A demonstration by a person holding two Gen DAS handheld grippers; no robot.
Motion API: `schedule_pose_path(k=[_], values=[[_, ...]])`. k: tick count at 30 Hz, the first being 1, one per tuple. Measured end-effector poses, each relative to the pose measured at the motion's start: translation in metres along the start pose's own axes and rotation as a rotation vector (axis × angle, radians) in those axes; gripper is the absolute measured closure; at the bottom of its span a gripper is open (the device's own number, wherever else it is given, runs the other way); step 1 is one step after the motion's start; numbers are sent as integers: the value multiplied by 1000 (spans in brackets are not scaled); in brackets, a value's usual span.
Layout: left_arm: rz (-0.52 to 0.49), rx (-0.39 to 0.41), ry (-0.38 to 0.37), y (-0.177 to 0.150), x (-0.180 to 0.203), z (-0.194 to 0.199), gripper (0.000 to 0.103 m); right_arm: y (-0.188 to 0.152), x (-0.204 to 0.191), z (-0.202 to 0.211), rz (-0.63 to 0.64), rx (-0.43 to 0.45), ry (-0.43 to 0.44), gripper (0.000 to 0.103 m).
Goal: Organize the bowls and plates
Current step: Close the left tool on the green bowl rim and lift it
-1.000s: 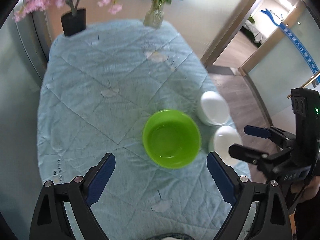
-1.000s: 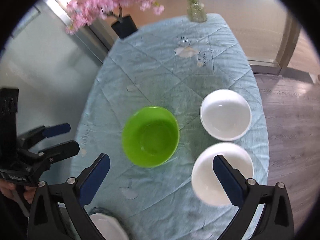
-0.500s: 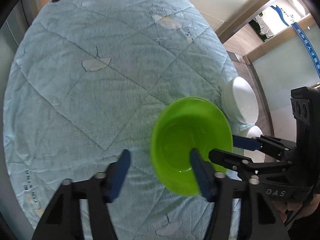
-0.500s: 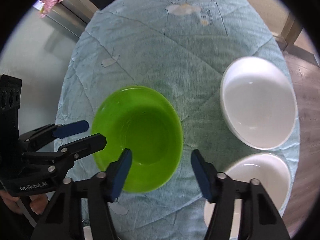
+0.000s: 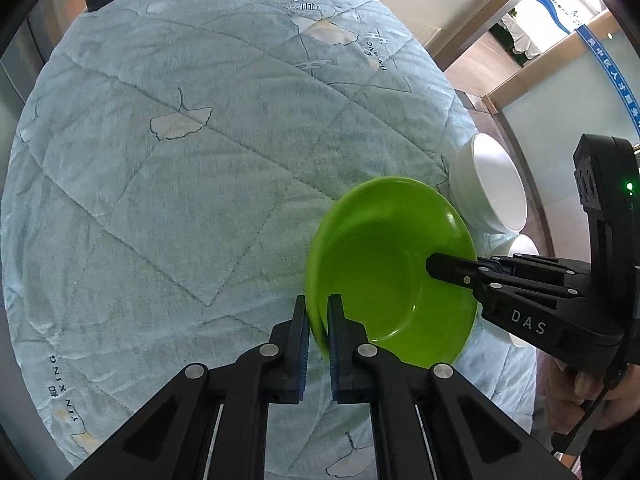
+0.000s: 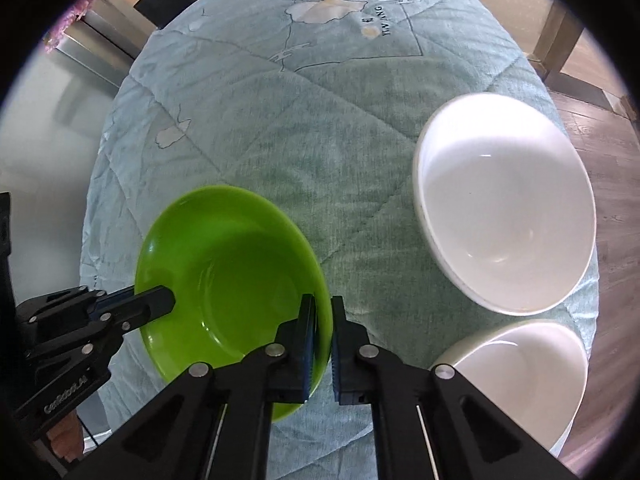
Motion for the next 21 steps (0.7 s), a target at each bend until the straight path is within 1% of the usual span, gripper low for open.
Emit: schedule_pose_path(k=[3, 6, 8, 10, 11, 12, 13, 14, 15, 16, 17, 18, 19, 20, 21], values=[[-6, 8, 18, -4, 2, 7, 98, 0, -4, 3, 7, 4, -13, 97], [-8, 28, 16, -4, 5, 21, 98, -2, -12, 18, 29, 42, -25, 97], [-18, 62, 18, -5, 9, 45, 98, -3, -18, 35, 24, 60, -10, 97], [-41, 111, 39, -6, 15, 73, 98, -5, -28, 60, 34, 96, -8, 97], [-52, 142, 45, -6, 20, 95, 98, -6, -33, 73, 43, 114, -11, 97], [-55, 160, 47, -8, 21, 109, 98, -9, -42, 93, 50, 145, -11, 97], [-56, 193, 44, -10, 26, 137, 98, -11, -49, 108, 59, 166, -10, 98], [-58, 220, 41, -12, 29, 159, 98, -16, -60, 135, 74, 207, -6, 98], [-63, 238, 40, -15, 32, 174, 98, -19, -68, 150, 81, 230, -1, 98], [-78, 278, 39, -23, 39, 204, 98, -26, -78, 176, 92, 263, 2, 98], [-90, 302, 42, -29, 45, 225, 98, -31, -82, 192, 98, 279, 3, 98], [-97, 314, 45, -34, 49, 239, 98, -41, -90, 216, 110, 304, 9, 98], [-105, 334, 47, -45, 55, 261, 98, -47, -96, 226, 117, 314, 9, 98], [-114, 350, 53, -56, 62, 279, 98, -62, -104, 247, 126, 340, 8, 98], [-120, 356, 61, -64, 65, 291, 97, -73, -109, 261, 135, 356, 6, 98]])
Point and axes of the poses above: each gripper's, at about its wrist camera, not at the fingertips, and z roughly against the way its jaws point, x to its right, y to its top, the point moved 6 cm from there along -z, roughly the way its jaws point, and after that the axes turned 14 degrees about y, right-handed, at the moved point
